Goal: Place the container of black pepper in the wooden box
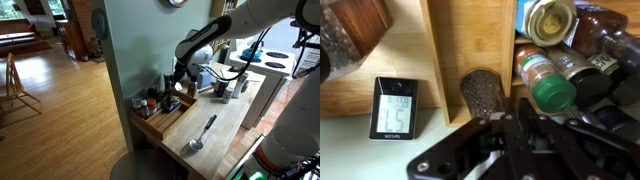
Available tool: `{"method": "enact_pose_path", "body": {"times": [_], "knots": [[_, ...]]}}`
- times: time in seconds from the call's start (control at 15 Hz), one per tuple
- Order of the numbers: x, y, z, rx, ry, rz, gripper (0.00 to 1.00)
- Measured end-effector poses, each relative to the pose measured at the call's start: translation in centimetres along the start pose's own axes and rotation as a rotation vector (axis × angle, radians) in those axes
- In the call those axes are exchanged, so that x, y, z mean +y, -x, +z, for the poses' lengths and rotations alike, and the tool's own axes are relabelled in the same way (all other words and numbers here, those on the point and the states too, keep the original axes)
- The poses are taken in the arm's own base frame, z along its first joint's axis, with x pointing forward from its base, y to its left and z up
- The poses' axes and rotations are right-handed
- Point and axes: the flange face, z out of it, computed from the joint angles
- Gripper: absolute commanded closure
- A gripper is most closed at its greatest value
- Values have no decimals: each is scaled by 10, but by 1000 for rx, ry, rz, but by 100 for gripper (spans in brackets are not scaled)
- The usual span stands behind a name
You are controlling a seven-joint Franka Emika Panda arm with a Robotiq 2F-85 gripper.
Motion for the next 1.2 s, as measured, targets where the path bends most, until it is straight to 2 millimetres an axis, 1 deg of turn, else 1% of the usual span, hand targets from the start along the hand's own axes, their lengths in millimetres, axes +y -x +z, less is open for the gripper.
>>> {"method": "enact_pose_path", "body": {"times": [0.4,1.0,1.2], "knots": [[4,-2,7,4,57,80,100],[3,-17,23,49,112,163,100],[2,-20,26,63,123,184,100]]}}
